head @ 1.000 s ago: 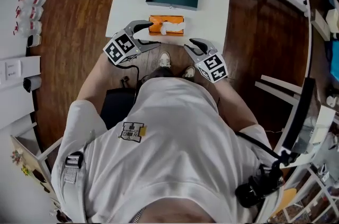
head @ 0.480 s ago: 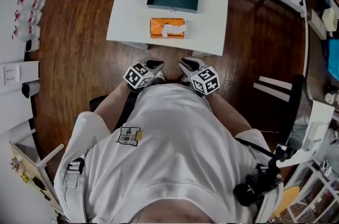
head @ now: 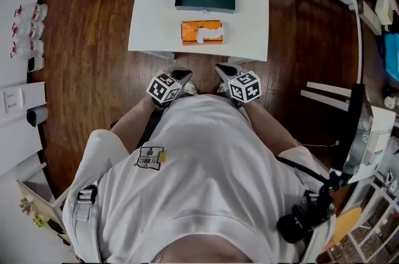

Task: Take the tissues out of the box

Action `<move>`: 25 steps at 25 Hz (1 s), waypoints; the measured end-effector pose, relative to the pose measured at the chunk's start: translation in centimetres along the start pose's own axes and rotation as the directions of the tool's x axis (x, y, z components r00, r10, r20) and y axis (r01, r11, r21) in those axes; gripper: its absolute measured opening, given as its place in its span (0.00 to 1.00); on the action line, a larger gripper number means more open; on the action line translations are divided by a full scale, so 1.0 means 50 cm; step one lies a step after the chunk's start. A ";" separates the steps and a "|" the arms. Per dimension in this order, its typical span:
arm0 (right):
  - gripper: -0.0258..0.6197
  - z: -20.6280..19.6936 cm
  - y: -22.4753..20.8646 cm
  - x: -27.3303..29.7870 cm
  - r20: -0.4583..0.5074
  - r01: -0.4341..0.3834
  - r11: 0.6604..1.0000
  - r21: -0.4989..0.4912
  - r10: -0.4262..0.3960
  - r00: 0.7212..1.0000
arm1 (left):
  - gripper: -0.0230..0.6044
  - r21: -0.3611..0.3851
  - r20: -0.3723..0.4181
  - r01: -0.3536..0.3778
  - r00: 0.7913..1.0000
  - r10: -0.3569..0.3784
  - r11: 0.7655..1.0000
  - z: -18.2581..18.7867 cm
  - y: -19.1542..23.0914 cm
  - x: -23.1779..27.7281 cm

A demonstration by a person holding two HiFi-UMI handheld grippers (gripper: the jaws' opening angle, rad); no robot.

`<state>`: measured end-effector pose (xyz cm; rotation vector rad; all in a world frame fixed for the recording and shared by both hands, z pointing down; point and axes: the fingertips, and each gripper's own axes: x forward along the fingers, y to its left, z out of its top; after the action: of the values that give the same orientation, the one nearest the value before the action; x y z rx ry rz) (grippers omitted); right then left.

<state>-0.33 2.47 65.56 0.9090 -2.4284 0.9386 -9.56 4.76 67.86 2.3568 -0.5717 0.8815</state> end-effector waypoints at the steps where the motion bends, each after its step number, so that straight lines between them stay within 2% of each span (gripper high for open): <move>1: 0.04 0.000 0.003 0.004 -0.003 0.000 1.000 0.000 0.000 1.000 | 0.04 0.005 -0.003 0.003 1.000 -0.003 1.000 -0.002 0.002 -0.001; 6: 0.04 -0.006 0.012 0.013 -0.009 0.012 1.000 0.010 -0.012 1.000 | 0.04 0.028 -0.032 0.024 0.999 -0.023 0.999 -0.024 -0.004 0.002; 25: 0.04 0.025 0.010 0.017 0.023 0.036 0.999 0.009 -0.036 0.999 | 0.04 0.057 0.007 0.039 0.999 -0.039 0.998 0.017 -0.014 0.004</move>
<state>-1.41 1.53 64.91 0.9688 -2.4206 0.9313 -8.63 4.68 67.22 2.4151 -0.5083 0.8825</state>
